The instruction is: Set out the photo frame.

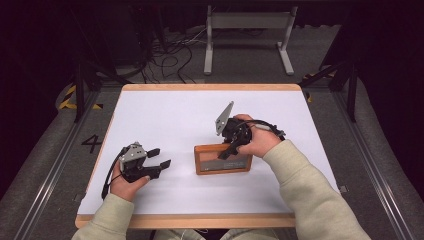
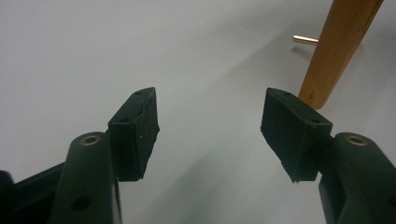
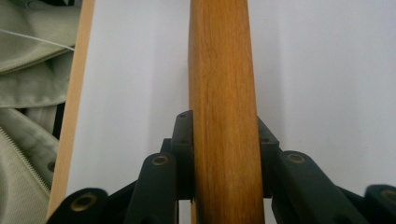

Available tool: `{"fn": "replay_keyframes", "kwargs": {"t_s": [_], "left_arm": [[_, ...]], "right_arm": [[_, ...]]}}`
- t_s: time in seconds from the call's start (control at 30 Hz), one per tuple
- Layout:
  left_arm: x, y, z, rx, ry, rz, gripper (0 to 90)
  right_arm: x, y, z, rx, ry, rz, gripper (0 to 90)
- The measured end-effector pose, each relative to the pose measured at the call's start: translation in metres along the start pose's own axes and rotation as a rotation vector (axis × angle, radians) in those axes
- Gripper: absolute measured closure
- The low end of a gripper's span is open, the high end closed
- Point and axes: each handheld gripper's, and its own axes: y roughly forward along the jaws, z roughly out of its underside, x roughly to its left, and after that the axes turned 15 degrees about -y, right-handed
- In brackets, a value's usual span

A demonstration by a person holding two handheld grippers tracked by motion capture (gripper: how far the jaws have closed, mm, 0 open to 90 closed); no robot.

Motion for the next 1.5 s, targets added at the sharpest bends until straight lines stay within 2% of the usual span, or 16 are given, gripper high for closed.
{"fn": "replay_keyframes", "kwargs": {"t_s": [0.07,0.13,0.3,0.37,0.4,0.5,0.57,0.63,0.77,0.83,0.97,1.17,1.2,1.23,1.47,1.5], "left_arm": [[0.000,0.000,0.000,0.001,0.000,0.001,37.2],[0.000,0.000,0.000,0.003,-0.003,0.003,37.2],[0.000,0.000,0.000,-0.001,0.003,0.001,37.1],[0.000,0.000,0.000,0.000,-0.001,0.002,37.1],[0.000,0.000,0.000,-0.001,-0.002,0.003,37.1],[0.000,0.000,0.000,-0.001,-0.003,0.003,37.1],[0.000,0.001,0.000,-0.001,-0.004,0.004,37.1],[0.000,0.001,0.000,0.000,-0.004,0.004,37.1],[0.000,0.000,0.000,0.003,-0.004,0.002,36.9],[-0.001,-0.001,0.000,0.001,-0.004,0.002,36.4],[-0.003,-0.003,-0.001,0.003,-0.017,0.010,34.8],[-0.007,-0.004,-0.002,0.012,-0.026,0.012,33.7],[-0.009,-0.004,-0.002,0.010,-0.026,0.012,33.4],[-0.009,-0.004,-0.002,0.010,-0.026,0.012,33.1],[-0.012,-0.009,0.001,0.014,-0.014,0.016,31.8],[-0.012,-0.011,0.002,0.012,-0.013,0.016,31.7]], "right_arm": [[-0.001,0.000,0.001,0.000,0.020,0.012,69.3],[-0.002,-0.002,0.003,0.002,0.087,0.051,67.7],[-0.002,-0.004,0.005,0.005,0.128,0.059,68.7],[-0.003,-0.005,0.007,0.001,0.126,0.062,67.8],[-0.004,-0.005,0.007,0.001,0.128,0.071,65.5],[-0.007,-0.004,0.012,0.030,0.173,0.130,46.6],[-0.007,-0.004,0.015,0.035,0.191,0.137,45.7],[-0.007,-0.006,0.018,0.022,0.216,0.168,37.2],[-0.005,-0.013,0.023,-0.033,0.257,0.272,20.6],[0.000,-0.018,0.026,-0.078,0.280,0.308,18.4],[0.017,-0.030,0.035,-0.127,0.314,0.380,17.9],[0.046,-0.049,0.055,-0.195,0.371,0.456,16.9],[0.055,-0.053,0.062,-0.208,0.383,0.482,15.7],[0.055,-0.053,0.062,-0.208,0.383,0.482,15.7],[0.081,-0.061,0.085,-0.241,0.430,0.528,13.6],[0.089,-0.061,0.094,-0.260,0.453,0.548,12.8]]}}
